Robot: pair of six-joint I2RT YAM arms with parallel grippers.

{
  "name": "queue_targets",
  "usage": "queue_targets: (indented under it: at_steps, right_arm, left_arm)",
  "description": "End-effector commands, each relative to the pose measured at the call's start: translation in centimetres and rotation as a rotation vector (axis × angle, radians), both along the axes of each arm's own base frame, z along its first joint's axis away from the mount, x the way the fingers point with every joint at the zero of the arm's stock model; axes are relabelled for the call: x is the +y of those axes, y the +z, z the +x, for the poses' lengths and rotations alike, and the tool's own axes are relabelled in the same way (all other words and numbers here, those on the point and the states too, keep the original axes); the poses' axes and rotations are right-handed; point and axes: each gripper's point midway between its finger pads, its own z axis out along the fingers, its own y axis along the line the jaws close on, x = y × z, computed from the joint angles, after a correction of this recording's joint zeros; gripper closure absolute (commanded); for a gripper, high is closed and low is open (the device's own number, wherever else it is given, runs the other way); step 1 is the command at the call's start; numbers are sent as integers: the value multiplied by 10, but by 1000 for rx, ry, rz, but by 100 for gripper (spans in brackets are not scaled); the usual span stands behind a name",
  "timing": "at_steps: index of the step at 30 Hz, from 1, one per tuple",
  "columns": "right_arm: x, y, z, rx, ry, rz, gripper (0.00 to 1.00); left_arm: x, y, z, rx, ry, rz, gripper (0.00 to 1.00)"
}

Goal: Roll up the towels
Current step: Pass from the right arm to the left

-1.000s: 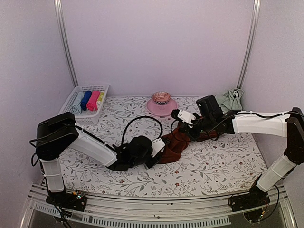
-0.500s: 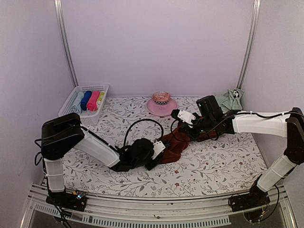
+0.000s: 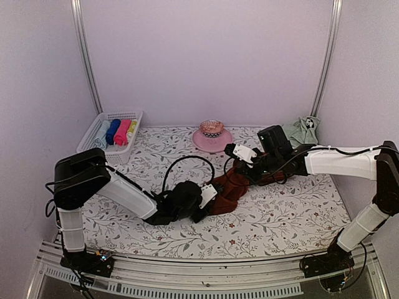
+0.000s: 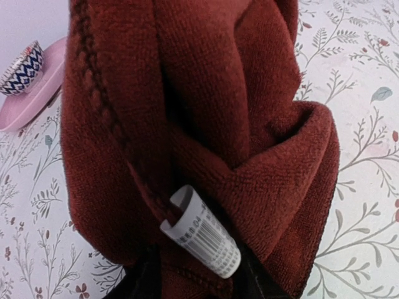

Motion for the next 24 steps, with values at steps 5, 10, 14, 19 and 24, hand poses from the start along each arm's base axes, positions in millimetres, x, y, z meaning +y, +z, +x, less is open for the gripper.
queue_targets:
  at_steps: [5,10,14,19,24]
  right_arm:
    - [2,3,8,-3,-13,14,97]
    - [2,2,8,-1,-13,12,98]
    - [3,1,7,3,-11,11,97]
    - [2,0,7,4,-10,9,97]
    - [3,-1,7,7,-7,8,98]
  left_arm:
    - [-4,20,10,-46,27,-46,61]
    - [-5,23,12,-52,30,-55,67]
    - [-8,25,12,-55,24,-61,68]
    - [-10,28,13,-59,25,-67,77]
    - [-10,27,12,-58,29,-59,92]
